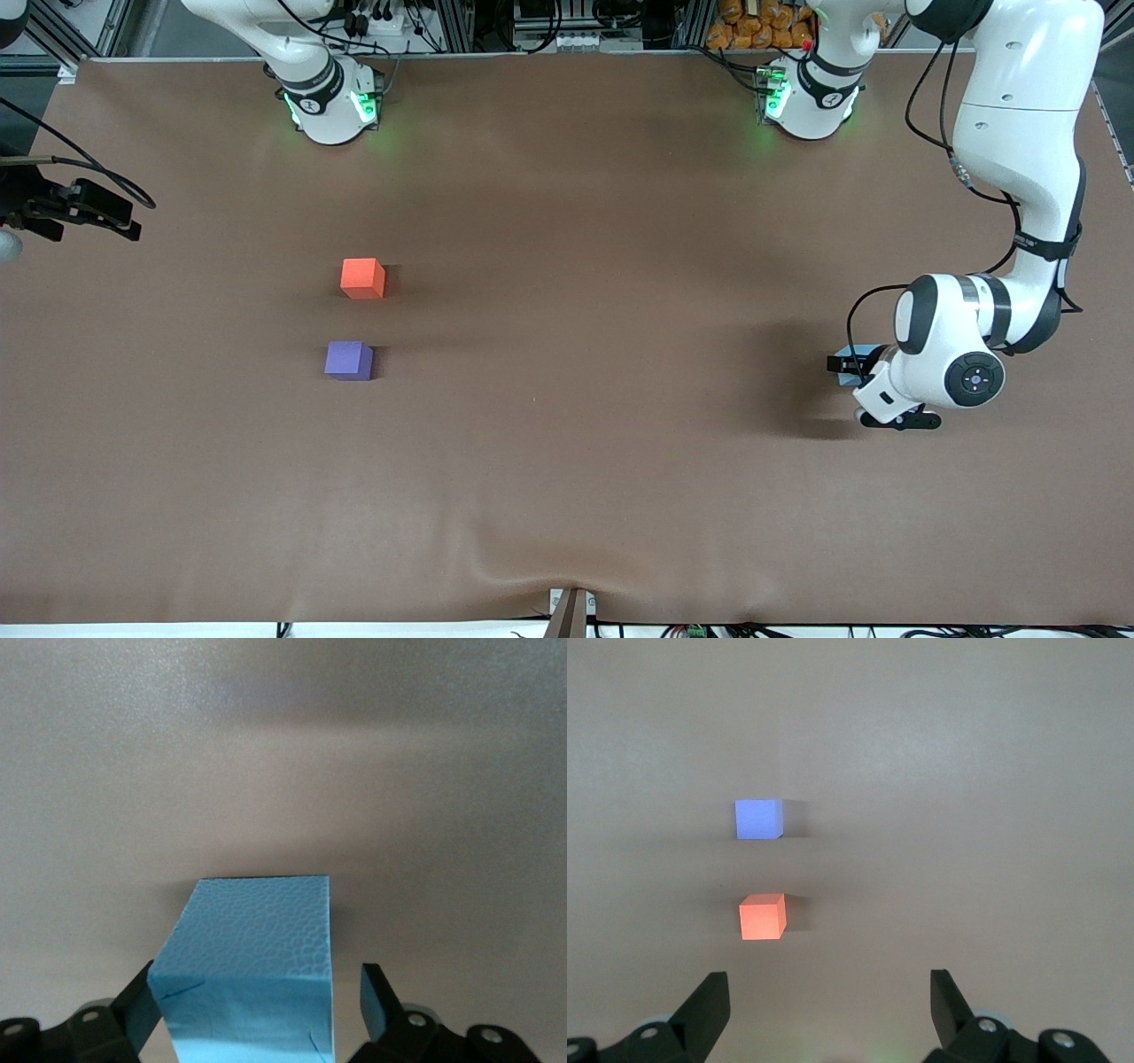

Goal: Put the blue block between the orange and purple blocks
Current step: 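Lower the left gripper and close it on the light blue cube, then lift the blue cube and carry it toward the table middle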

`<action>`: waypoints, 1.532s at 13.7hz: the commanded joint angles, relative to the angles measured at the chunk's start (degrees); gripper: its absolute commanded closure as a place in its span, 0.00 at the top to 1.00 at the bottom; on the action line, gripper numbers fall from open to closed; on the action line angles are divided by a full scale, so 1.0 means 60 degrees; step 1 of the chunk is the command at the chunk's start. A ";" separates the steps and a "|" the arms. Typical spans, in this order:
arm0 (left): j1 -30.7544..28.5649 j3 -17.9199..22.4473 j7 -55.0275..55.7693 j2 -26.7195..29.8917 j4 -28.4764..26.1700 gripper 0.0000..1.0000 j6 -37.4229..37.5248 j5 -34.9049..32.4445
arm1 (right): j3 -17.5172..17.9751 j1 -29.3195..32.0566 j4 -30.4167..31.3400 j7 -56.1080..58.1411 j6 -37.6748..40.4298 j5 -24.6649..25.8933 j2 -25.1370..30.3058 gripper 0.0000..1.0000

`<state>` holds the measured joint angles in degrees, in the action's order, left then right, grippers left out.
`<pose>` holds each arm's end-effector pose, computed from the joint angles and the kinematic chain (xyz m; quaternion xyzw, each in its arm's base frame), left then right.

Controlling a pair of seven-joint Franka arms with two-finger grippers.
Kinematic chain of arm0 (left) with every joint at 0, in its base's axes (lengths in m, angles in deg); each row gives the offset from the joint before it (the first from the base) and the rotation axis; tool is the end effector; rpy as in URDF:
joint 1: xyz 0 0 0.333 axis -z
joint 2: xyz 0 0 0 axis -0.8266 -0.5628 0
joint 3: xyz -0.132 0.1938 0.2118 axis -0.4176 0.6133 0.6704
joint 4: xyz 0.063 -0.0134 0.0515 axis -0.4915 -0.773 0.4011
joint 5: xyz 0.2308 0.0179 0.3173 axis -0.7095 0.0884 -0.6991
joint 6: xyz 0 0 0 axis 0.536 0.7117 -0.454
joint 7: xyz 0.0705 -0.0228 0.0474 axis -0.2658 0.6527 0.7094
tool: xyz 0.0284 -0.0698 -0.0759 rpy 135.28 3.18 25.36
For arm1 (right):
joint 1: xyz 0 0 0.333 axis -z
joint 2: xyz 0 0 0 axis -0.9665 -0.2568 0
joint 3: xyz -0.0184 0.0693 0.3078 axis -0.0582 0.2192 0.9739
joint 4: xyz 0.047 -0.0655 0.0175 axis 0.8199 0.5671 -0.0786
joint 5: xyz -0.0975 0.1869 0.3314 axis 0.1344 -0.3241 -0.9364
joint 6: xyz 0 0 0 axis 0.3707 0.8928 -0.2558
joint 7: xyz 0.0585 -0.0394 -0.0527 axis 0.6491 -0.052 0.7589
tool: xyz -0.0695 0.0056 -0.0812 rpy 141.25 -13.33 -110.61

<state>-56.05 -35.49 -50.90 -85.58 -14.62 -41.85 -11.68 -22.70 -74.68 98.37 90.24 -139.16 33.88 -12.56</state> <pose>0.6367 -0.0193 0.1881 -0.9870 0.0215 0.1549 0.0376 0.5441 -0.0274 0.6194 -0.9995 0.0019 0.0312 0.0015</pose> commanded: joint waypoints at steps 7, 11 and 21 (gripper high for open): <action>0.0268 -0.0313 0.0176 0.1121 -0.0042 0.28 0.0390 -0.0240 | 0.0139 0.0219 0.0085 0.0118 0.0031 0.0012 0.0114 1.00; 0.0839 -0.1468 0.1478 0.1460 0.0001 0.28 0.1503 -0.0240 | 0.0124 0.0234 0.0070 0.0118 0.0031 0.0026 0.0084 1.00; 0.5363 -0.2293 0.6752 -0.0970 0.2651 0.36 0.1579 0.0739 | 0.0109 0.0278 0.0056 0.0118 -0.0012 0.0026 -0.0061 1.00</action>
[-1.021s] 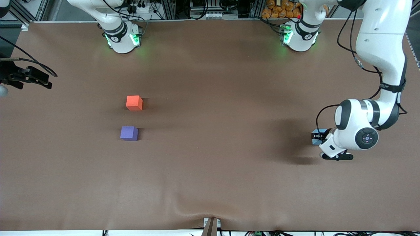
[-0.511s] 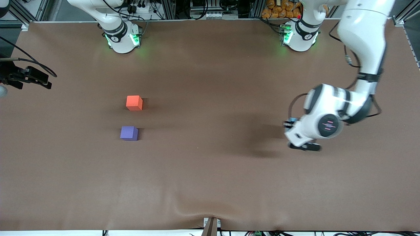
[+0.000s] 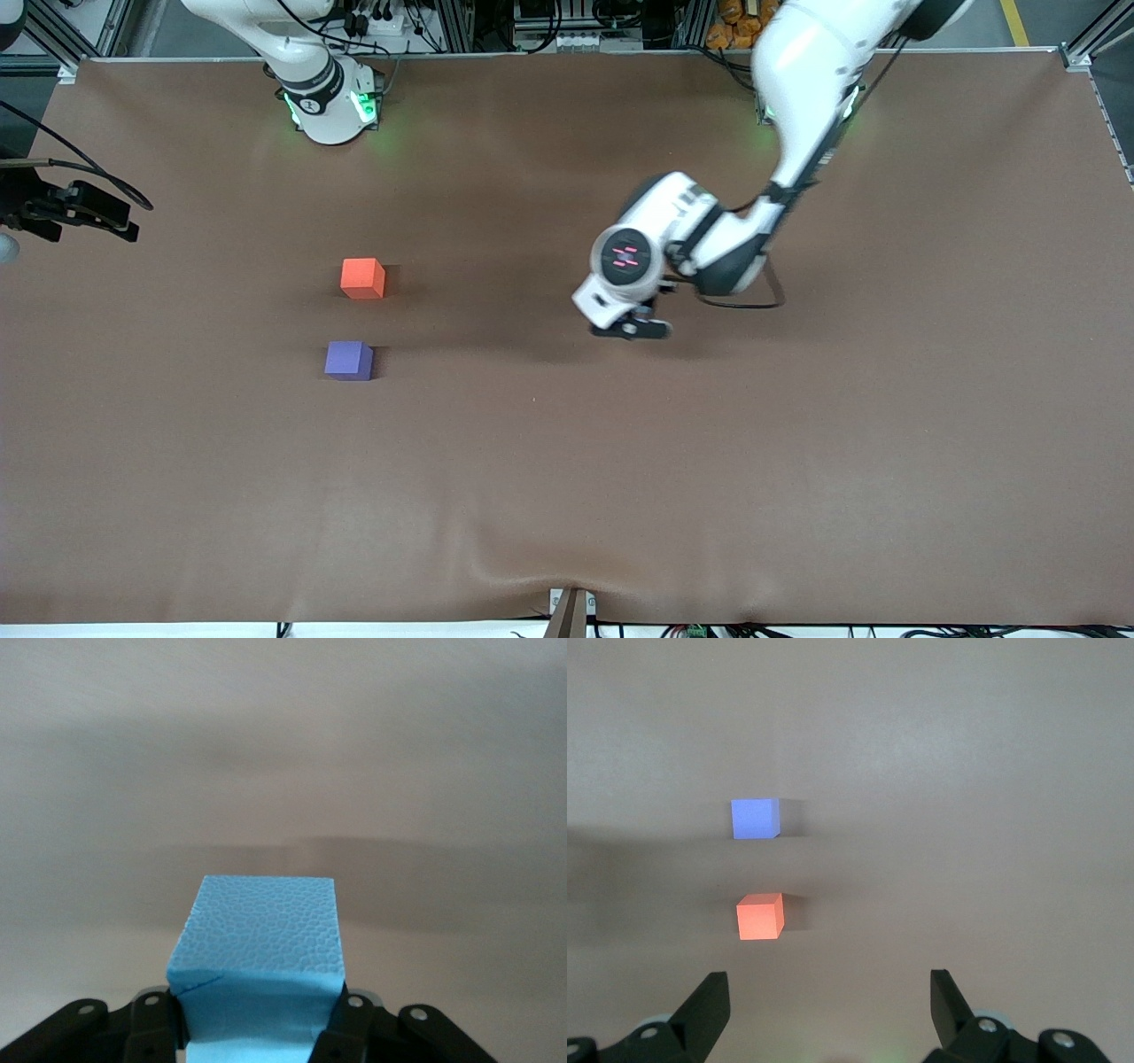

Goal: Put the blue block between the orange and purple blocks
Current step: 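Lift the blue cube and carry it toward the table middle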

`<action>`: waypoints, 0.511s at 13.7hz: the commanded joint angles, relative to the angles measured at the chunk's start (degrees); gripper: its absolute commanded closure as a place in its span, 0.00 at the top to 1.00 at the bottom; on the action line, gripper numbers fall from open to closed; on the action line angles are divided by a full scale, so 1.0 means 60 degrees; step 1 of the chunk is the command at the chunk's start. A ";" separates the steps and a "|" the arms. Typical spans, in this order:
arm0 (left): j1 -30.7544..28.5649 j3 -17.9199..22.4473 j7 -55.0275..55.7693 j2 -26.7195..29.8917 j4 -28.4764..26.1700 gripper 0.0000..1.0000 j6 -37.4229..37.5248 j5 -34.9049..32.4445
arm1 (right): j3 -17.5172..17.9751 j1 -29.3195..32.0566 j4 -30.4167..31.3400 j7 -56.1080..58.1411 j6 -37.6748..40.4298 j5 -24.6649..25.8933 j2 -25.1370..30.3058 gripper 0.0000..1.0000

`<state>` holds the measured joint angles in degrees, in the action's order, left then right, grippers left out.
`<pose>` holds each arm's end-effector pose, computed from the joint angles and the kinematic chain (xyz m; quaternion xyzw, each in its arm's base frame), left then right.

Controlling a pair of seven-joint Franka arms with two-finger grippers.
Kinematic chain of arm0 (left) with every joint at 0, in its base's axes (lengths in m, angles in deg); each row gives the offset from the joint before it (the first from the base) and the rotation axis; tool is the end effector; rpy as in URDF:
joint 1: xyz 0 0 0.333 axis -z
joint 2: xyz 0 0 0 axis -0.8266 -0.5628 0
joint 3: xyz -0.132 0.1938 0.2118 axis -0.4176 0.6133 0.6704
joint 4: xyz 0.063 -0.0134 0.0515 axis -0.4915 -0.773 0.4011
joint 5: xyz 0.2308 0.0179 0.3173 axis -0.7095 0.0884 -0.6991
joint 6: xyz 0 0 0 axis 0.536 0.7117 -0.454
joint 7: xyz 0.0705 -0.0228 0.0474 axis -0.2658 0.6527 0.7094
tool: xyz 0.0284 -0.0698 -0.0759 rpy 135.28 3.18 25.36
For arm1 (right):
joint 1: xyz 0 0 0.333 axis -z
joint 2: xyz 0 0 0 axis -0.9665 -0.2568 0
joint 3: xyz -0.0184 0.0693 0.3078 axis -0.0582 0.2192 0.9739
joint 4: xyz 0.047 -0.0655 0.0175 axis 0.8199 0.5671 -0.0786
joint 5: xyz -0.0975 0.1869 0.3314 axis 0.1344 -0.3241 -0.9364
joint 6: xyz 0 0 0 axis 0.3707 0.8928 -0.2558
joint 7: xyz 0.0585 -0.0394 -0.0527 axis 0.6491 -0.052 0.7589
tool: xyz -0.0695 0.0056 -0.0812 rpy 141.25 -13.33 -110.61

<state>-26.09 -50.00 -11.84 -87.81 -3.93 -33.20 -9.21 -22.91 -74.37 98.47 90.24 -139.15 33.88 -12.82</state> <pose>0.4841 -0.4695 0.2439 -0.9866 0.0341 0.1506 0.0518 0.5450 -0.0323 0.6161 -0.9994 0.0065 0.0344 0.0017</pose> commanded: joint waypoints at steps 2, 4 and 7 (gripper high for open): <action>0.0826 0.0155 0.0856 -0.1124 0.1441 0.36 -0.0126 0.0448 | 0.0159 0.0227 0.0010 0.0104 -0.0044 0.0026 -0.0105 1.00; 0.1367 0.0170 0.1545 -0.1433 0.1561 0.37 -0.1060 0.0448 | 0.0159 0.0256 0.0010 0.0089 0.0015 0.0026 -0.0178 1.00; 0.2071 0.0534 0.1928 -0.1654 0.1547 1.00 -0.1841 0.0418 | 0.0144 0.0241 0.0010 0.0104 0.0044 0.0026 -0.0194 1.00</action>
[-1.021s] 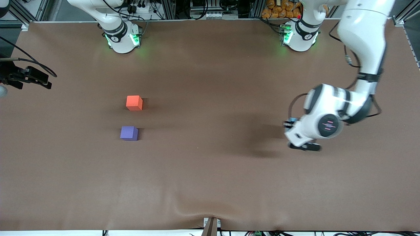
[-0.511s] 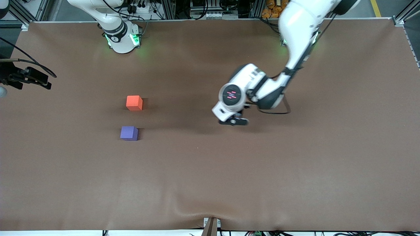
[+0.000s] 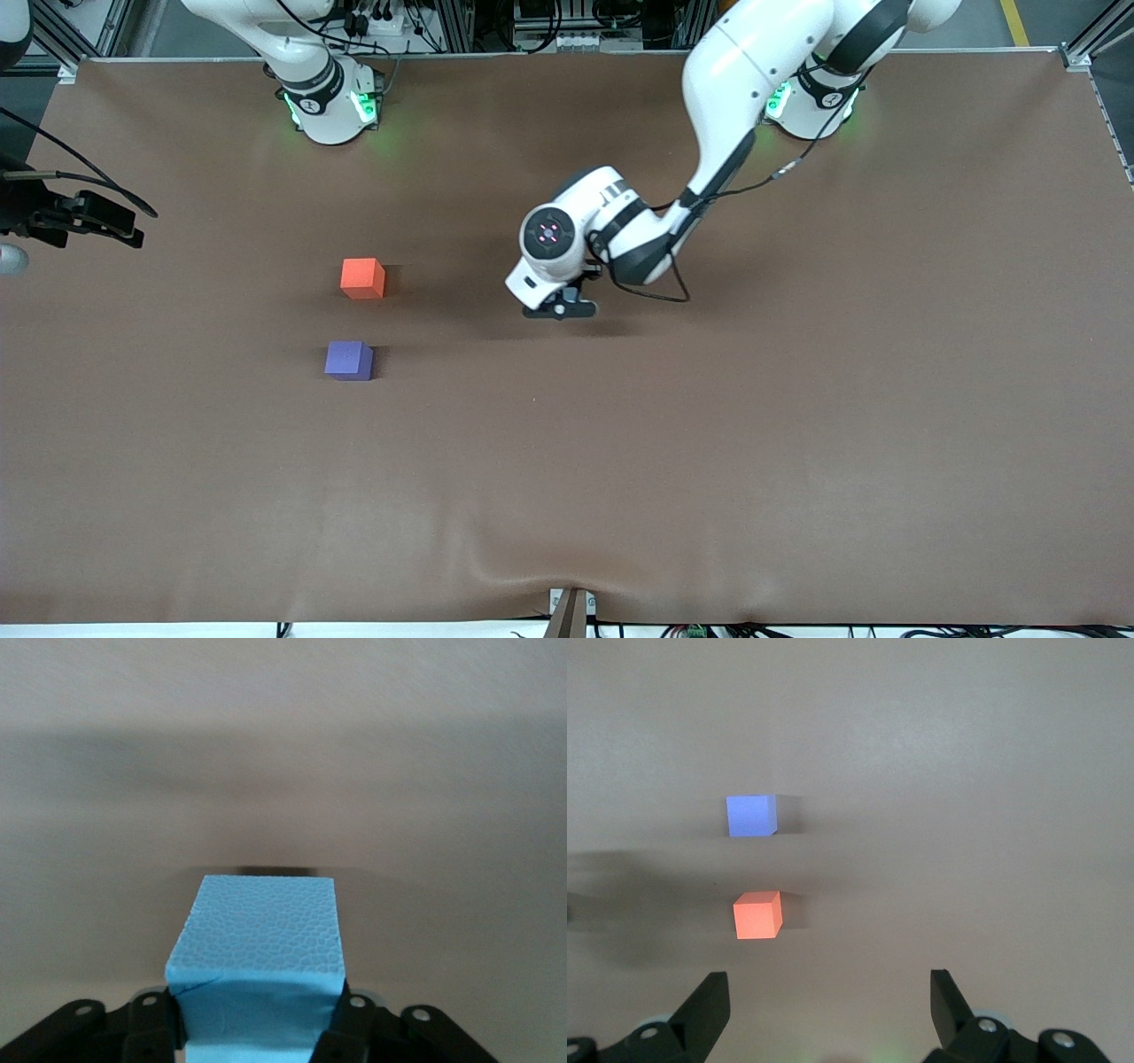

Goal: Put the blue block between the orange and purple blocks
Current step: 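Lift the blue cube and carry it toward the table middle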

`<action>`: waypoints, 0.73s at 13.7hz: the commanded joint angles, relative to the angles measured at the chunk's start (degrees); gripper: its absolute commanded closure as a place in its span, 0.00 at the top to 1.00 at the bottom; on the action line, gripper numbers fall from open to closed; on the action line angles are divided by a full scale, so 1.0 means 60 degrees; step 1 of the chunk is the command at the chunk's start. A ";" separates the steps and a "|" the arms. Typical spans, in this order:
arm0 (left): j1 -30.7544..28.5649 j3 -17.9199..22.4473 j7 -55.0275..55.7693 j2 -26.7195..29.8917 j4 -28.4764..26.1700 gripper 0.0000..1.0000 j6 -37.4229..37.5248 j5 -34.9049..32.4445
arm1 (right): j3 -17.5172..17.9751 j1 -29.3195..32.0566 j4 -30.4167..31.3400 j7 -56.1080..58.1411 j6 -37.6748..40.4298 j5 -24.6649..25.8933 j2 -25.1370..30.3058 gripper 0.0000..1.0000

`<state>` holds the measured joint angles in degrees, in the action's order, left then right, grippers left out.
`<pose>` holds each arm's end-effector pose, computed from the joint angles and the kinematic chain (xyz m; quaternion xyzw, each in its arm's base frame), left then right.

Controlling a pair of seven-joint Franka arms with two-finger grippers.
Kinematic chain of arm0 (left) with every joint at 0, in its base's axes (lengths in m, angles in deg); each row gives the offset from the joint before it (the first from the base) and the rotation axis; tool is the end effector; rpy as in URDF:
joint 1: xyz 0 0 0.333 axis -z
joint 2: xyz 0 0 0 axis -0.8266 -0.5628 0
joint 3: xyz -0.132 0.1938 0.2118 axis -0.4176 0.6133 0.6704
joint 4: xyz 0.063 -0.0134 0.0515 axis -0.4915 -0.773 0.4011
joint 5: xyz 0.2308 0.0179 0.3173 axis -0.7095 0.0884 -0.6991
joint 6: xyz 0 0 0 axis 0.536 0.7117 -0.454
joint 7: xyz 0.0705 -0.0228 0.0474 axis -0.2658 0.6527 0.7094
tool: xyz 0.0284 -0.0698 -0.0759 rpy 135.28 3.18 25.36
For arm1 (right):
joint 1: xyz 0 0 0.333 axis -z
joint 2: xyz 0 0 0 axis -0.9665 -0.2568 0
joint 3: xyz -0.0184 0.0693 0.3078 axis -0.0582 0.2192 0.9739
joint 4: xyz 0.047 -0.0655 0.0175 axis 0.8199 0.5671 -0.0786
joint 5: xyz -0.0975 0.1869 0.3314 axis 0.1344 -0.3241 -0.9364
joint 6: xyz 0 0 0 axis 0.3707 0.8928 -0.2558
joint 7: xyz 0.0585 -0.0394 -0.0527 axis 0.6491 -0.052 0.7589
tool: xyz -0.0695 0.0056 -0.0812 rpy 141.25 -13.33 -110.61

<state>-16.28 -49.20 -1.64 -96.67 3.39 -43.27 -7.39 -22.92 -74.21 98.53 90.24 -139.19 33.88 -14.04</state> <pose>0.4341 -0.5688 0.2015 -0.9931 -0.0017 0.1175 0.0006 0.5508 -0.0341 0.6040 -0.9989 0.0080 0.0452 0.0019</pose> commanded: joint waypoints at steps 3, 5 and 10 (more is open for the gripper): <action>0.0307 0.0462 0.0244 0.0507 0.0297 1.00 0.0056 0.0129 | 0.0147 0.0228 0.0015 0.0104 0.0038 0.0026 -0.0019 1.00; 0.0044 0.0476 0.0244 0.1428 0.0297 1.00 0.1091 0.0026 | 0.0161 0.0156 0.0001 0.0060 0.0037 0.0012 -0.0122 1.00; -0.1419 0.0652 -0.0309 0.3787 0.0239 1.00 0.2734 -0.0018 | 0.0205 -0.0734 0.0045 -0.0319 0.0037 -0.0999 -0.0370 1.00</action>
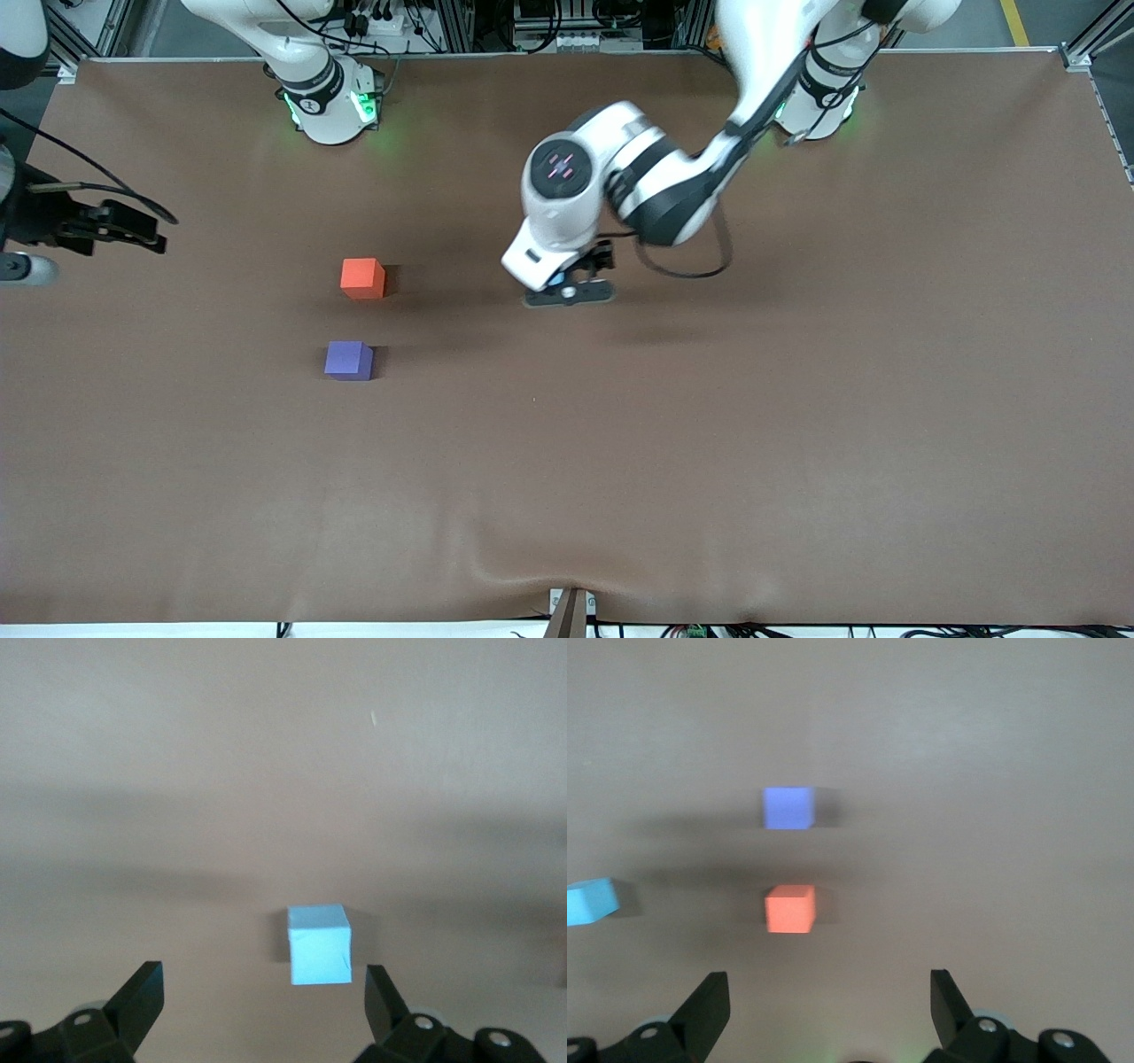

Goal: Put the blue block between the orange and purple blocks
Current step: 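Move the right gripper to the blue cube held by the left gripper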

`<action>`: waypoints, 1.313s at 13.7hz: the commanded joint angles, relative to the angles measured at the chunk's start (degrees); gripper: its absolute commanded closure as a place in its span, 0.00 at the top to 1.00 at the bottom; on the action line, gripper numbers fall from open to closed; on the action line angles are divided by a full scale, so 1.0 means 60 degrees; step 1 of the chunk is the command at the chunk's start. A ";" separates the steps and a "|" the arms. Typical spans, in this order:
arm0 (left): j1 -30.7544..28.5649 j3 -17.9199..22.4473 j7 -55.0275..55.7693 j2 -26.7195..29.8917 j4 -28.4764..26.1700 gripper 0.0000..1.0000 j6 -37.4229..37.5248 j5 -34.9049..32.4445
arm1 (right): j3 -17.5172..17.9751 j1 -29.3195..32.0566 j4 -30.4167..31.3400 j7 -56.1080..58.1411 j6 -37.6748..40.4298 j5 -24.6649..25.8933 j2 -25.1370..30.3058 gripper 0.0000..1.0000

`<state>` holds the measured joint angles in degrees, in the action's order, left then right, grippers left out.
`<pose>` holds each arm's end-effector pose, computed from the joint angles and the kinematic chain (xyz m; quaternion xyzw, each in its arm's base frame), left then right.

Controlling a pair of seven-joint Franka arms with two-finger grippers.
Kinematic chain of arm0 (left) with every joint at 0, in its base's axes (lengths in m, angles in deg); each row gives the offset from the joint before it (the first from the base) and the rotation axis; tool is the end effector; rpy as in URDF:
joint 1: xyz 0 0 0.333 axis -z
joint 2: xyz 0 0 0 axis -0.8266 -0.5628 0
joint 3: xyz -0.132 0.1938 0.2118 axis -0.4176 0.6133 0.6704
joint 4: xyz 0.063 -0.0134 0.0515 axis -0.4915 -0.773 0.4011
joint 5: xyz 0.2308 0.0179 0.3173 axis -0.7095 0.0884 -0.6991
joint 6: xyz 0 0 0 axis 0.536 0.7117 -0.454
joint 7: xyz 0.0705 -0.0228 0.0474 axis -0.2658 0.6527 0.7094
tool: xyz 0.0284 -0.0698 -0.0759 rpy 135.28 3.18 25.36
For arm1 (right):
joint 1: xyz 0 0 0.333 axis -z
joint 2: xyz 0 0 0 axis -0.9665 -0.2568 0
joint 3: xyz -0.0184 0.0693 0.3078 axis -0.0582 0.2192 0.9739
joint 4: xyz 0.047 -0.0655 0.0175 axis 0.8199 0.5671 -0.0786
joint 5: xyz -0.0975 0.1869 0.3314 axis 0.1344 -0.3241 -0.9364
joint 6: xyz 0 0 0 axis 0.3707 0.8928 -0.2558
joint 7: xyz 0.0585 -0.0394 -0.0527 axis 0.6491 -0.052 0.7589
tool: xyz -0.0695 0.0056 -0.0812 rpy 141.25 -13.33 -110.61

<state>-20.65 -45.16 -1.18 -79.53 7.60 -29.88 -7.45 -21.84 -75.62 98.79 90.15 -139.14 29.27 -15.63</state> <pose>0.5053 -0.4999 0.4208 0.9974 0.0595 -0.0360 0.0172 0.5589 -0.0011 0.5867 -0.9972 -0.0129 0.0605 0.0413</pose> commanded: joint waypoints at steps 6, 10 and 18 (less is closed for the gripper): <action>-0.3692 -0.0021 -0.3591 0.2544 -0.1281 1.00 0.1502 -0.0008 | 0.0026 -0.3061 -0.0013 -0.2835 -0.0994 -0.0933 -0.1173 1.00; -0.4911 -0.0050 -0.5497 0.3702 -0.2409 1.00 0.1502 0.0007 | 0.0026 -0.5011 -0.0013 -0.4505 -0.2955 -0.0889 -0.2417 1.00; -0.4986 0.1896 -0.9045 0.5653 -0.3907 1.00 0.2261 0.0007 | -0.0003 -0.6729 0.0396 -0.6415 -0.5508 -0.0495 -0.4471 1.00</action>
<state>-50.72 -35.46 -52.53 -48.68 -13.97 -18.35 -7.48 -21.12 -115.04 100.38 53.36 -171.31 24.62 -42.09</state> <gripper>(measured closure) 0.000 0.000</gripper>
